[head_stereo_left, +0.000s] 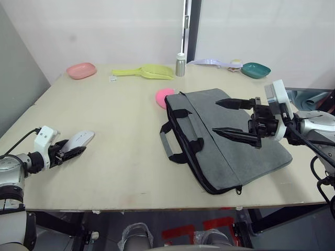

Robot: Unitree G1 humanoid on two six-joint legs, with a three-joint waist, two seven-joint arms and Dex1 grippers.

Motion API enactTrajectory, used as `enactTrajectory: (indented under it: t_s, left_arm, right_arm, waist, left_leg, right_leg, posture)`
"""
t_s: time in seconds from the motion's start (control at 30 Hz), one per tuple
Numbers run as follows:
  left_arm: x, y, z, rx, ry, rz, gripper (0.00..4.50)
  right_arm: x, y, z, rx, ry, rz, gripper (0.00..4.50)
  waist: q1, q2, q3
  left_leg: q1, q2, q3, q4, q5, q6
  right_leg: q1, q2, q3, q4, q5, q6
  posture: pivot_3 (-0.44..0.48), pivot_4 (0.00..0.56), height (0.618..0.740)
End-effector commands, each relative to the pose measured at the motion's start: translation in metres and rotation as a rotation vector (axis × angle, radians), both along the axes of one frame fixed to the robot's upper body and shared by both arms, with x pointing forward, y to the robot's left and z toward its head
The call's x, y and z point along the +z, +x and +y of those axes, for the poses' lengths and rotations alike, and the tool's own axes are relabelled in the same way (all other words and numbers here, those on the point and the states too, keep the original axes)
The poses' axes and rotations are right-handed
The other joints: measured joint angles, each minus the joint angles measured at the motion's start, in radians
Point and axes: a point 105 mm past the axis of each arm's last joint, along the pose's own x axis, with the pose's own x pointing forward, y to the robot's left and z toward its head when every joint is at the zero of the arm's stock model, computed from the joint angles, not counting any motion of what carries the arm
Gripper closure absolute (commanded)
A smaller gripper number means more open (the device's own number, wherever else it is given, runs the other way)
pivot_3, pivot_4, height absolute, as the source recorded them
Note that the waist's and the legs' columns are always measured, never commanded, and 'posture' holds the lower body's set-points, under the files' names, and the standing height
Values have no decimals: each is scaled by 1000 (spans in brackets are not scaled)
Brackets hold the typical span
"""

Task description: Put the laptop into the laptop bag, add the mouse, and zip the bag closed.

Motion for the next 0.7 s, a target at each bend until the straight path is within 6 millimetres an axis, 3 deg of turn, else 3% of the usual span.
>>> enactTrajectory:
  t_s: [0.03, 0.17, 0.27, 0.5, 0.7]
  left_arm:
    - [27, 4, -2, -42, 8, -97, 1646]
    - [50, 6, -18, -119, -14, -161, 1646]
    - [58, 5, -35, -172, -26, -187, 1646]
    - [46, 3, -74, -263, -32, -175, 1646]
    - [47, 4, -88, -286, -68, -183, 1646]
  right_arm:
    - [-4, -1, 5, -23, -42, 13, 0]
    - [-27, 12, 20, -130, -155, -29, 0]
    - [-58, 25, 42, -206, -185, 6, 0]
    - [-91, 51, 79, -360, -208, 5, 0]
    - [-114, 63, 85, -446, -279, -14, 0]
  waist:
    - [0, 0, 0]
    - [0, 0, 0]
    - [-5, 0, 0]
    - [-8, 1, 1]
    - [-7, 1, 1]
  left_leg:
    - [0, 0, 0, 0, 0, 0]
    - [0, 0, 0, -1, 0, -1]
    - [0, 0, 0, -2, 0, -2]
    - [-3, 0, 1, -4, 1, -5]
    - [-5, 0, 0, -5, 4, -10]
  right_leg:
    - [0, 0, 0, 0, 0, 0]
    - [0, 0, 0, 0, 0, 0]
    - [-1, 0, 0, 0, 0, 0]
    - [-6, 1, 0, -1, -1, 1]
    - [-7, 2, 0, -1, -1, 1]
  posture:
    - [0, 150, 740]
    - [0, 150, 740]
    - [0, 150, 740]
    - [0, 150, 740]
    - [0, 150, 740]
